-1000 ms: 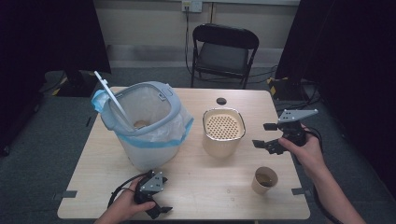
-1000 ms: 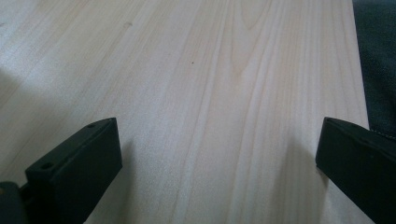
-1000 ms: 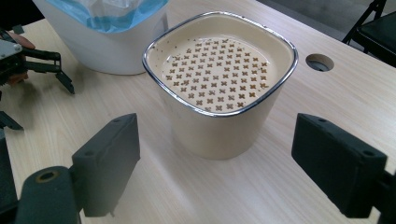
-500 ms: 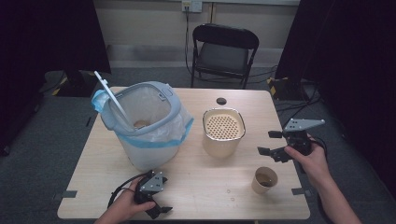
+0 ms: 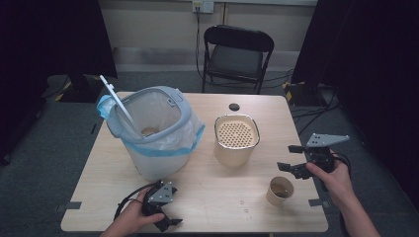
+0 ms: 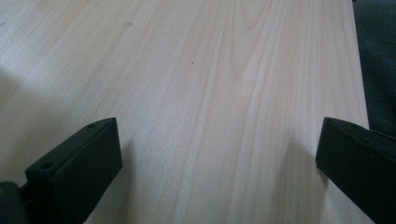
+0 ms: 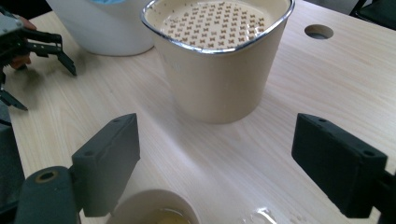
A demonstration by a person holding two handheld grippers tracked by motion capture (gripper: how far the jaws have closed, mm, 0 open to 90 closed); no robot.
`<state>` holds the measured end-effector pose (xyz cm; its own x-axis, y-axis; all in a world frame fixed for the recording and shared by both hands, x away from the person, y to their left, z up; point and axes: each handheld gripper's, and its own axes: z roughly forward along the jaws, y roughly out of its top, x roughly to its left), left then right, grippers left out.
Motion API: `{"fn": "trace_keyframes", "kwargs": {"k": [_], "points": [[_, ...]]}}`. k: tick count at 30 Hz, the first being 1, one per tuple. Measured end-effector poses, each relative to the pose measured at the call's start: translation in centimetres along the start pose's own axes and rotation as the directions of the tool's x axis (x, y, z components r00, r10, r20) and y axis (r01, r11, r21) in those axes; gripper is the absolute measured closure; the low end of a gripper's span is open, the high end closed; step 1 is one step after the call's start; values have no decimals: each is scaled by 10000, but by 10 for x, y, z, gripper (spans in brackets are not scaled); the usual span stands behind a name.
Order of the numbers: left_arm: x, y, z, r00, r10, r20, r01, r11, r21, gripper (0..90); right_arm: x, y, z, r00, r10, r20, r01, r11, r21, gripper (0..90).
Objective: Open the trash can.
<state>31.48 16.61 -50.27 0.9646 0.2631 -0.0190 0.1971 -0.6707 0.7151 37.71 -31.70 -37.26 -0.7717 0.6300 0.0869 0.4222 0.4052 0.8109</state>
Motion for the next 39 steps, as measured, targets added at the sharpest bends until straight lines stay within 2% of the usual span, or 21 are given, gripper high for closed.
{"fn": "trace_keyframes", "kwargs": {"k": [10,15,23,39], "points": [[0,0,0,10000,-3,12,3,10000,-5,0,2,-15,-1,10000,60,6,-59,10000,-6,148],[0,0,0,10000,12,7,-12,10000,-29,0,2,-23,-4,9999,167,-39,-167,9997,-198,148],[0,0,0,10000,7,23,-7,10000,-11,0,5,-35,-6,9996,247,-115,-248,9997,-42,148],[0,0,0,10000,3,32,-3,10000,-70,0,9,-59,-12,9989,375,-274,-380,9991,-174,148]]}}
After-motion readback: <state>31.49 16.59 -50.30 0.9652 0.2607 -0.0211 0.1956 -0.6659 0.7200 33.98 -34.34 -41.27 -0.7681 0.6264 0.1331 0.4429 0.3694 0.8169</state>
